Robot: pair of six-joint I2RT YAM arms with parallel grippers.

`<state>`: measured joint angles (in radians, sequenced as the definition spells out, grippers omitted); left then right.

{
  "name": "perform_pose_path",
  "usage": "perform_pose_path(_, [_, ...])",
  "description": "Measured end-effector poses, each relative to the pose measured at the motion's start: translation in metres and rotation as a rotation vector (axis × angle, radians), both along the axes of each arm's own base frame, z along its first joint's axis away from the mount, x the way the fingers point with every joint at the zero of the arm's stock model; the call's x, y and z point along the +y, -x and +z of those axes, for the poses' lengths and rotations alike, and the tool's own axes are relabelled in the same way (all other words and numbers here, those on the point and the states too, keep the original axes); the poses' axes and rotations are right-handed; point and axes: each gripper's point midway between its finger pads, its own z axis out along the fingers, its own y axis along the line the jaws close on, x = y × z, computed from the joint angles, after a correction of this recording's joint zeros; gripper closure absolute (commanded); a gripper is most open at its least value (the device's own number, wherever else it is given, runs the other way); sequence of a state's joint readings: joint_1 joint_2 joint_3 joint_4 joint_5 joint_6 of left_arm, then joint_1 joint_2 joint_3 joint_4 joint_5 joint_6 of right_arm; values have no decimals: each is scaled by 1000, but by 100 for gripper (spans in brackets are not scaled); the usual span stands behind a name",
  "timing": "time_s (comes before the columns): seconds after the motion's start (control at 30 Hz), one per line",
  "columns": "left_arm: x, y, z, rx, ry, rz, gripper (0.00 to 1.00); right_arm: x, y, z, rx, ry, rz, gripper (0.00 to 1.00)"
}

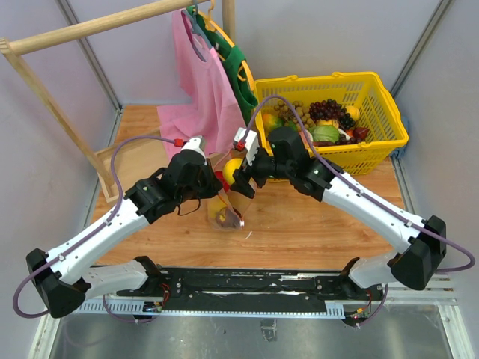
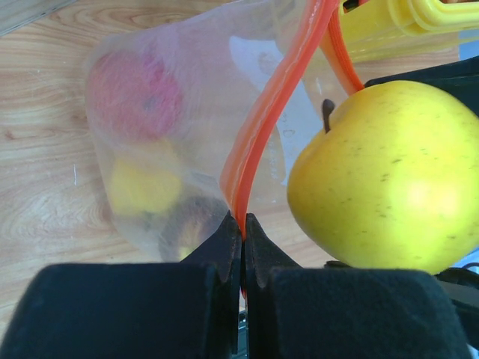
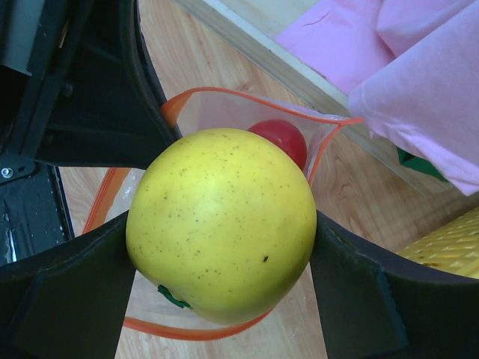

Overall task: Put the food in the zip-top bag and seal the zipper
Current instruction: Place the fake fruit in the zipper food storage bag.

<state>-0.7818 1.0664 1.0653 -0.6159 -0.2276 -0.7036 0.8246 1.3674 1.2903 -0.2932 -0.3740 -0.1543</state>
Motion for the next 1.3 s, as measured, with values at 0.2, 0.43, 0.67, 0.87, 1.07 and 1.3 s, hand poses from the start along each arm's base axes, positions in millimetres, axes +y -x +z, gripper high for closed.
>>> perform_pose_path(0.2, [0,0,1,-2,3,0,100,2,-3,-8,-5,21,11,10])
perform_pose_path(0.43, [1,1,0,-1,5,2,100,2,-2,-11,-9,27,19,5])
perform_pose_path(0.67, [2,2,-3,5,1,3,100,0,-2,-7,-20,19,15,6])
perform_pose_path(0.87, [2,2,-4,5,0,3,100,-10,-1,11,-61,-1,-20,7])
perform_pose_path(1.07, [3,2,-4,3,0,6,100,-30,-14,23,-81,43,-128,9])
perform_pose_path(1.3, [3,3,-7,4,1,8,100,-85,-63,38,-51,69,-380,12])
